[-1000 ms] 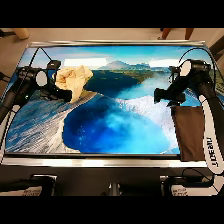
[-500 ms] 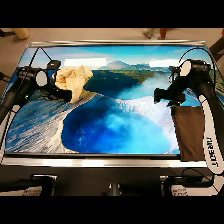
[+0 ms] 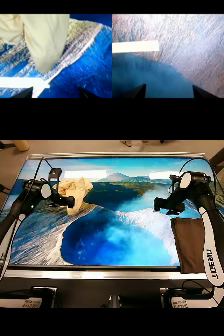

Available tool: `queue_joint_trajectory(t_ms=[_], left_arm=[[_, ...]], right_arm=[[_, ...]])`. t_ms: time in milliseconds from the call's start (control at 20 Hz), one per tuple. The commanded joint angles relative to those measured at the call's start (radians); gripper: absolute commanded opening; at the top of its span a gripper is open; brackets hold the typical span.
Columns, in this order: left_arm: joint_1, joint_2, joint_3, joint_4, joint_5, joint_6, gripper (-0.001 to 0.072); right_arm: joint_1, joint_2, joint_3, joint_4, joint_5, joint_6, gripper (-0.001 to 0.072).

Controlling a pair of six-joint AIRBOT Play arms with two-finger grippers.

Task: Fold the shirts.

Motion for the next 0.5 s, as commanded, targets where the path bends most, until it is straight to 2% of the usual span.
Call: queue_joint_trajectory(t_ms=[0,100,150,200,250,300,350,400,450], left_arm=[[0.099,-0.155,0.099,-0.100,0.013,-0.079,0.0673],[0.158,-0.263,0.151,-0.217,-0.024,-0.075,0.0667],[0.177,-0.303,0.159,-0.284,-0.008,-0.074,0.0635],[0.185,-0.331,0.159,-0.340,0.024,-0.072,0.0573],[0.185,-0.348,0.159,-0.377,0.063,-0.057,0.0490],[0.178,-0.357,0.160,-0.417,0.100,-0.039,0.0347],[0.170,-0.357,0.161,-0.451,0.125,-0.028,0.0148],[0.162,-0.353,0.175,-0.497,0.127,0.015,0.0022],[0.154,-0.343,0.203,-0.542,0.111,0.080,0.0020]], right_arm=[[0.001,-0.002,0.001,0.001,-0.047,0.000,0.0601],[0.001,-0.002,0.000,0.001,-0.022,-0.001,0.0602],[0.001,-0.002,0.000,0.000,-0.020,-0.005,0.0603],[0.001,-0.002,0.000,0.003,-0.024,-0.026,0.0605],[0.001,-0.002,0.000,0.003,-0.025,-0.042,0.0614],[0.001,-0.002,0.000,0.003,-0.025,-0.050,0.0624],[0.001,-0.002,0.001,0.002,-0.022,-0.050,0.0622],[0.001,-0.002,0.001,0.003,-0.019,-0.050,0.0620],[0.001,0.000,0.001,0.003,-0.019,-0.050,0.0616]])
